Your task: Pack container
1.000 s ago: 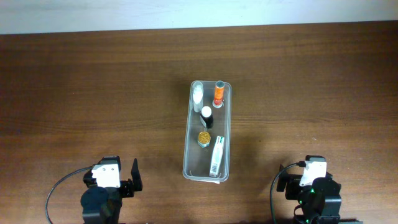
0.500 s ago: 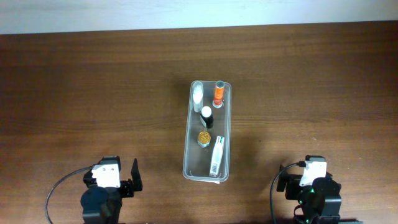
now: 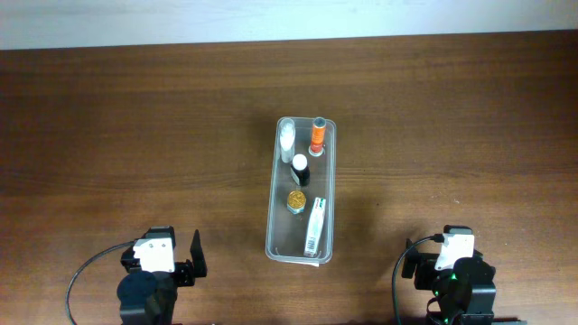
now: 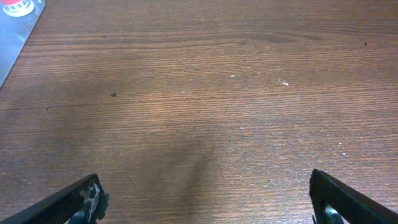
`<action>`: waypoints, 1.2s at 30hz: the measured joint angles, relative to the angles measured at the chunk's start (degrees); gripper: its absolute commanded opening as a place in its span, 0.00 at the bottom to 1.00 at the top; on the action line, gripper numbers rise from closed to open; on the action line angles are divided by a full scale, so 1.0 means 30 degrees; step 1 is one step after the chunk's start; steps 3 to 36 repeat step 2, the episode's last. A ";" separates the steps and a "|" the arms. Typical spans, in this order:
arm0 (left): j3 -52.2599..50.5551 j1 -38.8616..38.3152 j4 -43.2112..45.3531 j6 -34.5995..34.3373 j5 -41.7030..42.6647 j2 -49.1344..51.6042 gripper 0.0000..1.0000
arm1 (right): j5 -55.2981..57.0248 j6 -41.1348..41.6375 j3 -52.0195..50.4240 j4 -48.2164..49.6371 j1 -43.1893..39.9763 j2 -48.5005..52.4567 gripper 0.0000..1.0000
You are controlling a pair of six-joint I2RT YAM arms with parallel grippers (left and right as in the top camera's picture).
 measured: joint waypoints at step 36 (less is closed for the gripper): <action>0.0000 0.0000 0.0000 -0.0007 0.0000 0.0000 0.99 | 0.0000 0.0000 0.0000 0.0000 0.0000 0.0000 0.98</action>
